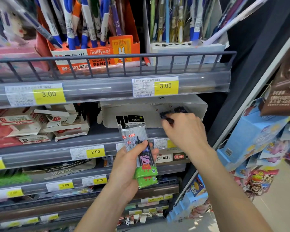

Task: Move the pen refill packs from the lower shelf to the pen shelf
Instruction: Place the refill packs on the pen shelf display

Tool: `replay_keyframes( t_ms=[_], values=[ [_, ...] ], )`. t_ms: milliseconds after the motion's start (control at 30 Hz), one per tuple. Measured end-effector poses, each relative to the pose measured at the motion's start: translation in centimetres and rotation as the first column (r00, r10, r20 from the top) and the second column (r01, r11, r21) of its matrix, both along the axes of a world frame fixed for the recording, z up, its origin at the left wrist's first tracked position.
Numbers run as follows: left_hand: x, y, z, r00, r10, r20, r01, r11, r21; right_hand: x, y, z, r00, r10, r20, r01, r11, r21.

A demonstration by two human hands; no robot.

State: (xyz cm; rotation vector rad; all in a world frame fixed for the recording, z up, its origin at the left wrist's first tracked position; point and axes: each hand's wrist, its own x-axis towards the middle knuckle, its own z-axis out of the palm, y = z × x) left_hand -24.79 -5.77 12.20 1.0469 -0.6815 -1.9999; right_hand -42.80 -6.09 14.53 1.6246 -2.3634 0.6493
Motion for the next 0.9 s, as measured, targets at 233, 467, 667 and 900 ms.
replay_keyframes(
  t_ms=[233,467,667,900],
  values=[
    [-0.3,0.0,-0.2,0.999,-0.027,0.027,0.026,1.0,0.007,0.0,-1.4,0.2,1.0,-0.003,-0.021,0.006,0.986,0.169],
    [-0.1,-0.2,-0.1,0.999,-0.021,-0.034,0.023,0.999,0.042,0.2,-1.8,-0.4,0.997,-0.058,-0.042,0.062,0.994,0.094],
    [0.2,-0.3,-0.1,0.994,-0.031,-0.105,0.034,0.999,0.027,1.1,-0.8,-0.5,0.995,-0.099,0.008,0.099,0.995,0.013],
    [0.9,-1.0,-0.5,0.998,-0.053,-0.015,0.051,0.991,-0.127,5.4,5.7,-2.1,0.366,0.254,0.895,-0.191,0.962,-0.195]
  ],
)
